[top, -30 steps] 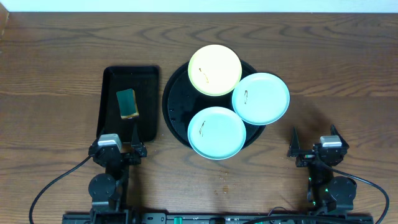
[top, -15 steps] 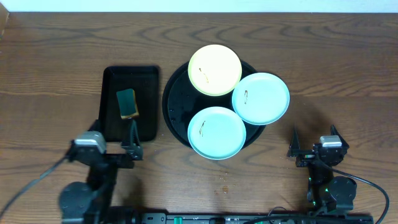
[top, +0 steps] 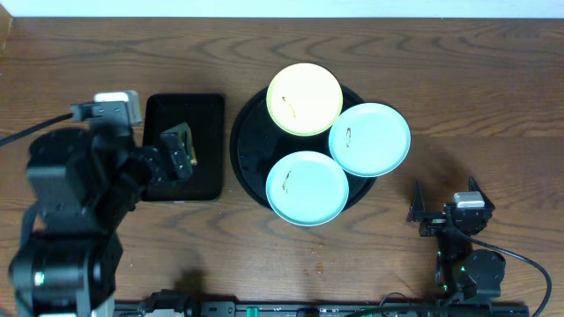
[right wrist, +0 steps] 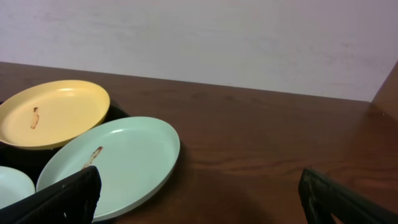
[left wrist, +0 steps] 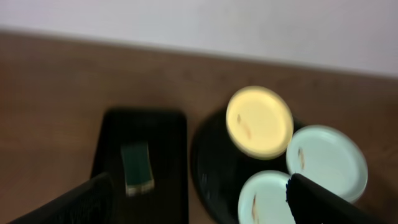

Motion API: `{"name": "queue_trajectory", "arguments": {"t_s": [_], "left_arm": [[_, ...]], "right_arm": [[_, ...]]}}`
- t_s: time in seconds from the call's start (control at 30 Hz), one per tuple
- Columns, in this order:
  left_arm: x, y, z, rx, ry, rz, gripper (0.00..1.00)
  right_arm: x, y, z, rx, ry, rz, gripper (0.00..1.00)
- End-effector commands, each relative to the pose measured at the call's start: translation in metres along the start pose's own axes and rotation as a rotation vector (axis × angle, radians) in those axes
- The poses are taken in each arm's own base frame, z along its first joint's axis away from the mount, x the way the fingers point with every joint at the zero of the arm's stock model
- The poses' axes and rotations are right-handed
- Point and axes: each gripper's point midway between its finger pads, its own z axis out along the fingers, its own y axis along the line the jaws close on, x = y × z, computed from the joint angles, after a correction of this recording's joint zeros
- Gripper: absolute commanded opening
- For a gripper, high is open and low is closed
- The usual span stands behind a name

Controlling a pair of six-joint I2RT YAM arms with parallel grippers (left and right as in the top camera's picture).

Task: Clean dirty plates on tray and stack at the side

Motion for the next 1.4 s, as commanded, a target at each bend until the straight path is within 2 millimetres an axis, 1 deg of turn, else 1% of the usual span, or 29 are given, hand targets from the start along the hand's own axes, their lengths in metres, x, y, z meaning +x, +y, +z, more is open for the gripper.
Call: {"name": "queue_trajectory", "arguments": {"t_s": [0.0, 0.13, 0.2, 0.27, 0.37, 0.47, 0.53, 0.6, 0.7, 0.73, 0.77, 0.83, 0.9, 1.03, 1.1, 1.2, 1.3, 1.33, 1.37], "left_arm": [[0.015, 0.001, 0.010, 0.005, 0.095, -0.003, 0.88], [0.046, 0.006, 0.021, -0.006, 0.251, -0.034, 0.88], [0.055, 0.008, 0.026, -0.013, 0.307, -0.046, 0.88], [0.062, 0.010, 0.031, -0.017, 0.346, -0.054, 0.88], [0.071, 0.012, 0.036, -0.024, 0.399, -0.064, 0.88], [0.075, 0.013, 0.039, -0.028, 0.425, -0.071, 0.88], [0.075, 0.014, 0.041, -0.036, 0.431, -0.102, 0.88], [0.075, 0.014, 0.043, -0.043, 0.432, -0.129, 0.89], [0.073, 0.015, 0.046, -0.044, 0.428, -0.137, 0.88], [0.073, 0.015, 0.046, -0.044, 0.429, -0.137, 0.88], [0.074, 0.015, 0.047, -0.045, 0.430, -0.137, 0.88], [0.074, 0.016, 0.047, -0.052, 0.431, -0.137, 0.88], [0.074, 0.018, 0.047, -0.063, 0.431, -0.134, 0.89], [0.074, 0.018, 0.047, -0.063, 0.430, -0.134, 0.88], [0.074, 0.018, 0.047, -0.063, 0.431, -0.134, 0.88], [0.074, 0.018, 0.047, -0.063, 0.431, -0.134, 0.88], [0.075, 0.018, 0.046, -0.063, 0.434, -0.134, 0.88], [0.076, 0.018, 0.046, -0.064, 0.438, -0.135, 0.88], [0.077, 0.018, 0.045, -0.064, 0.443, -0.136, 0.88]], "right_arm": [[0.001, -0.004, 0.000, 0.021, 0.005, 0.002, 0.99], [0.001, -0.004, 0.000, 0.021, 0.005, 0.002, 0.99], [0.001, -0.004, 0.000, 0.021, 0.005, 0.002, 0.99], [0.001, 0.001, 0.000, -0.008, 0.002, 0.034, 0.99], [-0.003, 0.011, 0.000, -0.065, -0.008, 0.189, 0.99], [-0.006, 0.019, -0.003, -0.116, 0.005, 0.234, 0.99], [-0.012, 0.018, -0.007, -0.108, 0.045, 0.294, 0.99], [-0.026, 0.015, -0.013, -0.089, 0.081, 0.303, 0.99], [-0.061, 0.010, -0.017, -0.068, 0.130, 0.305, 0.99], [-0.074, 0.010, -0.016, -0.068, 0.164, 0.307, 0.99], [-0.083, 0.010, -0.014, -0.071, 0.198, 0.308, 0.99], [-0.099, 0.013, -0.009, -0.089, 0.310, 0.307, 0.99], [-0.107, 0.019, -0.004, -0.119, 0.461, 0.302, 0.99], [-0.104, 0.034, -0.001, -0.176, 0.825, 0.337, 0.99], [-0.099, 0.049, 0.000, -0.234, 0.997, 0.378, 0.99], [-0.095, 0.077, 0.013, -0.364, 1.125, 0.459, 0.99], [-0.081, 0.106, 0.015, -0.523, 1.240, 0.557, 0.99], [-0.075, 0.113, 0.015, -0.547, 1.277, 0.576, 0.96], [-0.065, 0.116, 0.016, -0.538, 1.317, 0.582, 0.86]]}}
